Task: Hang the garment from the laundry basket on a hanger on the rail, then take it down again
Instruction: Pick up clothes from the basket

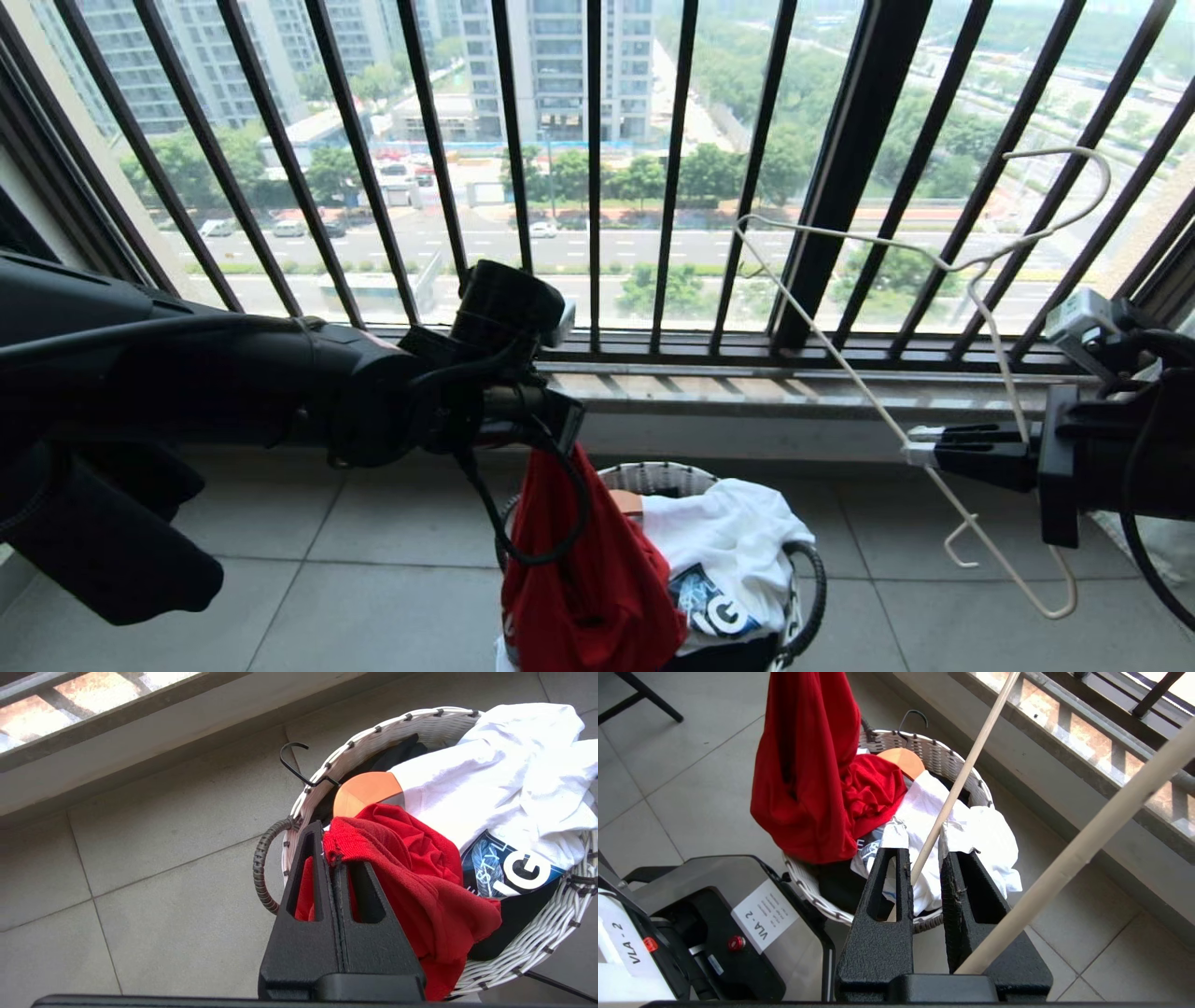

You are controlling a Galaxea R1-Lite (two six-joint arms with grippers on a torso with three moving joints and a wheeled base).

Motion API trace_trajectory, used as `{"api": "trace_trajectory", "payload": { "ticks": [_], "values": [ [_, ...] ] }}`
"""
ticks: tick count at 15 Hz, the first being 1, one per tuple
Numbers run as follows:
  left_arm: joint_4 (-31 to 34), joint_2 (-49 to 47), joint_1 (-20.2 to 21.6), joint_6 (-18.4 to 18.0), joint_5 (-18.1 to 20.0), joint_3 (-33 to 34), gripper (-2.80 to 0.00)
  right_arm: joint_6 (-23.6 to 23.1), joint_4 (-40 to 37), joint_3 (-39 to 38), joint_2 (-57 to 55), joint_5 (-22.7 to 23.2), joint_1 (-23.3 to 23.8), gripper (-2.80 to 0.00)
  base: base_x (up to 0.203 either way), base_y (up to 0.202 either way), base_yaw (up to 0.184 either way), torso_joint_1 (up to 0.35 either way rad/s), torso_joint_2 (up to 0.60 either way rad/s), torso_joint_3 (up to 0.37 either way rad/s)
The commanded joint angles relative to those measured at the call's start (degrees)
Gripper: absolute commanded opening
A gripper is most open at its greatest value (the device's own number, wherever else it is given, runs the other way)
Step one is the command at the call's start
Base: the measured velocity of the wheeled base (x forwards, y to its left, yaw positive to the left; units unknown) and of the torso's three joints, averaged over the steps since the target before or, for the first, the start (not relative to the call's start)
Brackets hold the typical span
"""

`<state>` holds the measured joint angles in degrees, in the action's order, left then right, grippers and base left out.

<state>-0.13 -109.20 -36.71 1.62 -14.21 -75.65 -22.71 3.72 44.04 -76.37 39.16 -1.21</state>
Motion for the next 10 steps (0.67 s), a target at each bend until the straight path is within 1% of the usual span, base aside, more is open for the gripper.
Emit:
{"api": "trace_trajectory", "payload": {
  "ticks": [1,7,10],
  "values": [
    [0.0,-0.1,0.0,0.0,-0.1,0.0,-2.8,-0.1,0.1,0.0,0.0,0.2,0.0,-2.8,0.0,0.0,0.0,0.001,0.0,0.203],
    [0.0,-0.2,0.0,-0.1,-0.1,0.1,-2.8,-0.1,0.1,0.0,0.0,0.2,0.0,-2.8,0.0,0.0,0.0,0.001,0.0,0.204],
    [-0.1,-0.2,0.1,-1.2,-0.1,0.5,-2.8,-0.1,0.1,0.0,0.0,0.2,0.0,-2.8,0.0,0.0,0.0,0.0,0.0,0.206]
  ]
}}
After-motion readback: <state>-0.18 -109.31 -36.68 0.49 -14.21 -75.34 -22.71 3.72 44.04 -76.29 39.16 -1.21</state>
